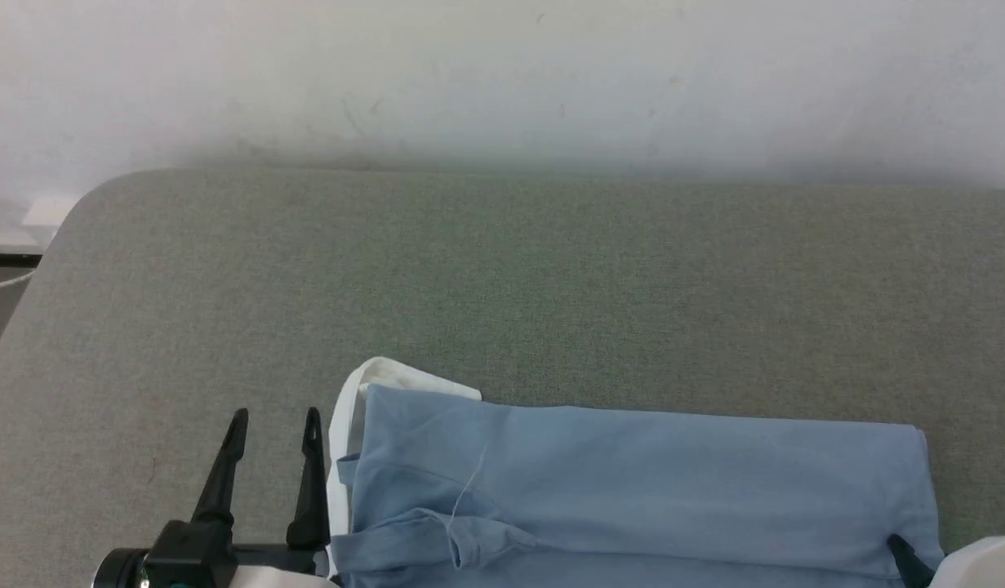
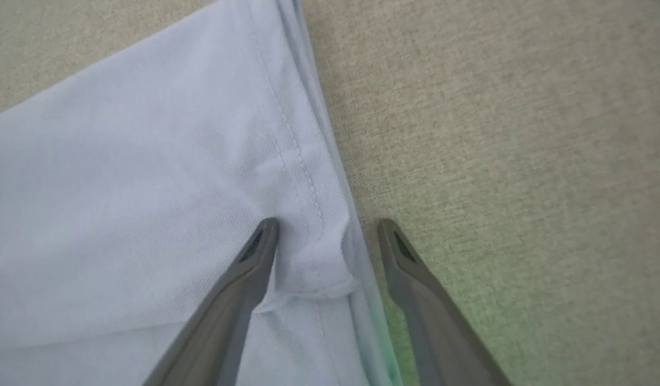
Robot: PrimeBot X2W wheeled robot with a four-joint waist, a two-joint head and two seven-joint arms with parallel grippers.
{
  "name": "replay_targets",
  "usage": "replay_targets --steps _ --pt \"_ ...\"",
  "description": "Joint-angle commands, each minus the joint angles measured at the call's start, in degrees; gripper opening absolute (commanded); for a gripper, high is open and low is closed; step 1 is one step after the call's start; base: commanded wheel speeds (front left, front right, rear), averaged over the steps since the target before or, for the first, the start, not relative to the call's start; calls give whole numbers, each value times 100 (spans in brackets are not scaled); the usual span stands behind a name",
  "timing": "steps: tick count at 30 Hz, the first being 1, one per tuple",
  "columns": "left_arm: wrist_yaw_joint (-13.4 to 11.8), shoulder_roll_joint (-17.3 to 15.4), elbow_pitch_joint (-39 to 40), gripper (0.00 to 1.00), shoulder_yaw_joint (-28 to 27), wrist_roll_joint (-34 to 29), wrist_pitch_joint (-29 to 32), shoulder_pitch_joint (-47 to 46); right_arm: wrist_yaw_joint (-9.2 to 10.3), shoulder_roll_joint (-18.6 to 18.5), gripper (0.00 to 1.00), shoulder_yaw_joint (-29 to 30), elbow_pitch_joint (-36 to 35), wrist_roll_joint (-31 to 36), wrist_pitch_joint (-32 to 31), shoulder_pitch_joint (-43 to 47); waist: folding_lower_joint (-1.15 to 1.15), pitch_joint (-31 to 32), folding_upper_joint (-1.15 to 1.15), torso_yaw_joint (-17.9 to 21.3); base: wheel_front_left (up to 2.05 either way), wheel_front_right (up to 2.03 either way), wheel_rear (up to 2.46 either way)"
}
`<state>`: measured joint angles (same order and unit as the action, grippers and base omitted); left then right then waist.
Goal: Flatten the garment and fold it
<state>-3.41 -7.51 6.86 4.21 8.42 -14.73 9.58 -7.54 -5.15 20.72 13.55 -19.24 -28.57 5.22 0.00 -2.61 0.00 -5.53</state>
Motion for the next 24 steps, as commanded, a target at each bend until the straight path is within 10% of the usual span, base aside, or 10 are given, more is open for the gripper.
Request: replay_targets --steps 1,6,7,8,9,24 --pt "92 50 -36 100 -24 -100 -27 11 5 49 100 -48 127 -30 1 -79 0 -83 0 -53 0 0 0" --pt "335 109 -131 100 -29 -267 -27 -150 5 74 100 -366 375 -264 -135 -99 0 -214 0 -128 0 0 0" --pt "378 112 -158 100 -29 -300 -27 -178 5 76 72 -460 394 -329 -176 -95 0 -234 0 -137 0 0 0" --pt "407 125 -178 100 -43 -316 -27 -200 5 75 22 -570 395 -397 -208 -92 0 -250 0 -144 0 0 0" --pt "429 139 -199 100 -64 -323 -27 -209 5 72 0 -649 388 -470 -218 -90 0 -261 0 -148 0 0 0" --pt "616 341 -402 100 -294 -359 -27 -81 5 -621 0 -115 456 -376 300 -189 0 37 0 -77 0 0 0"
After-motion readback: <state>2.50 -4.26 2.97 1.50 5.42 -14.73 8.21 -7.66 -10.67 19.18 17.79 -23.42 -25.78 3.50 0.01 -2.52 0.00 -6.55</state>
